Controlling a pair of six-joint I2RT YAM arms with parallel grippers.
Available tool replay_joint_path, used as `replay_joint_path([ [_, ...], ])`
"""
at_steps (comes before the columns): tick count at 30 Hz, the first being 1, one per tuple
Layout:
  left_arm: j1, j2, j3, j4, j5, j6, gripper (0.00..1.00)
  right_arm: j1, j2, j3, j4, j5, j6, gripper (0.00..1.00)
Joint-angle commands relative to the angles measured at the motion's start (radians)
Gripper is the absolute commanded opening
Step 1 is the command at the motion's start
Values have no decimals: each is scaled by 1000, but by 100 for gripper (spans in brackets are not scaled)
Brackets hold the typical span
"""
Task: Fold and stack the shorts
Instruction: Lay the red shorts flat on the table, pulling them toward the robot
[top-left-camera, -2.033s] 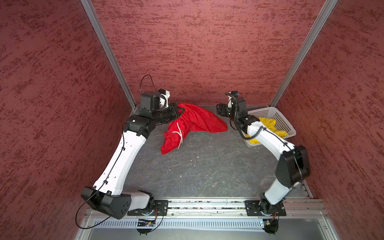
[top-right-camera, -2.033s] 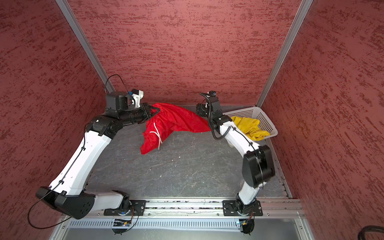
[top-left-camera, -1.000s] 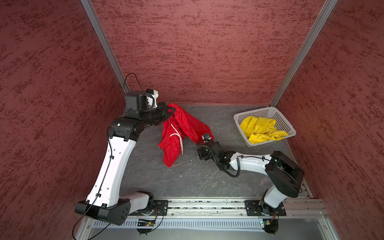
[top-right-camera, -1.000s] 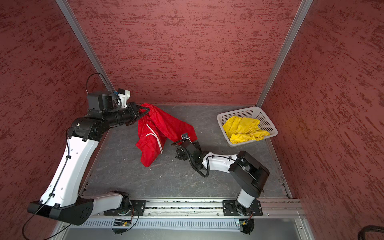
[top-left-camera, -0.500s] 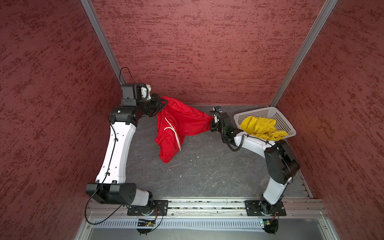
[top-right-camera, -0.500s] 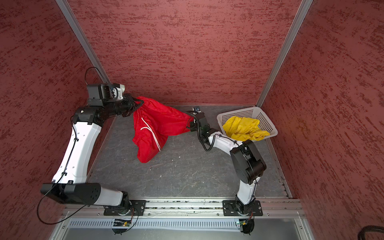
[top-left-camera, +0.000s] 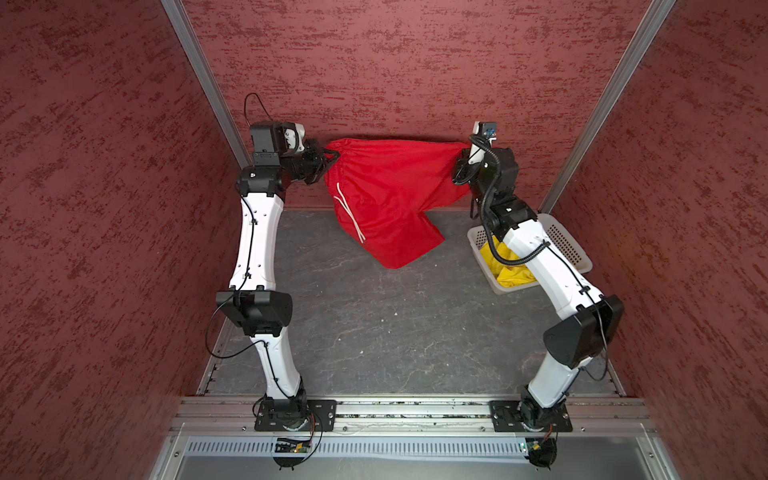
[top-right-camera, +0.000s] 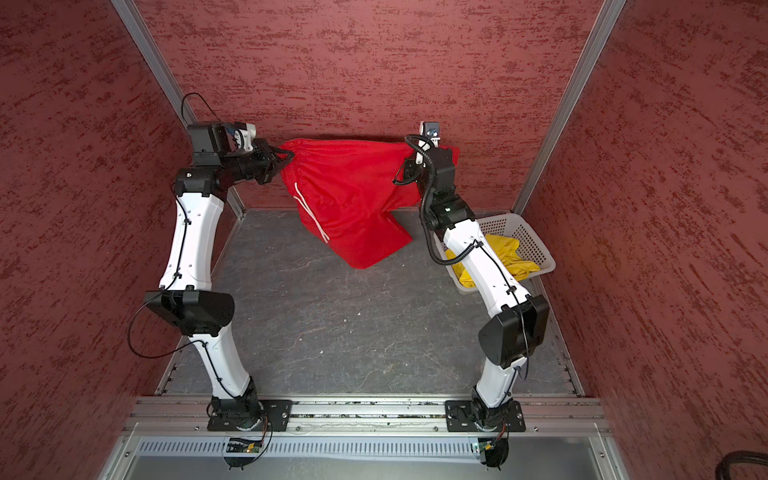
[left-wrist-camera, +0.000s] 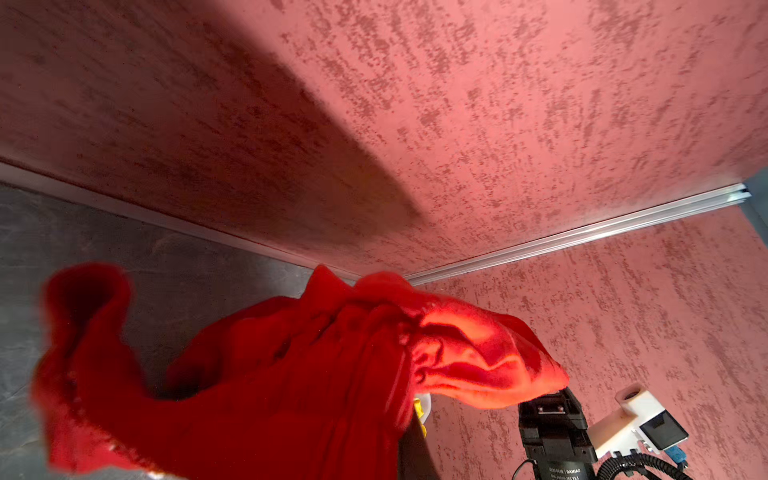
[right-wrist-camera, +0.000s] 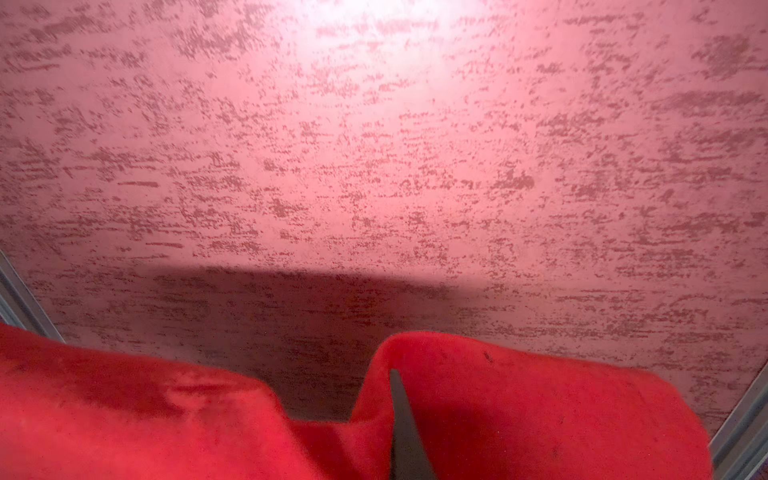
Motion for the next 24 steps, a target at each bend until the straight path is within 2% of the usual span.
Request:
replay_joint_path([
  [1,25,-114,-78,57,35,5,0,-9,-105,-147,7,60,14,0],
  [6,57,-383,-637,274,105,-33,0,-9,-356,-534,64,6,174,0],
  [12,136,-647,-1156,259,104,18,0,6,-576,-903,18,-123,368,0],
  [18,215,-875,-1498,125,100,70,0,93,-691,-1114,-95,-157,501,0],
  [24,232,-1062,-1670,-110,17,130,0,185,-801,-1315,-186,-148,631,0],
])
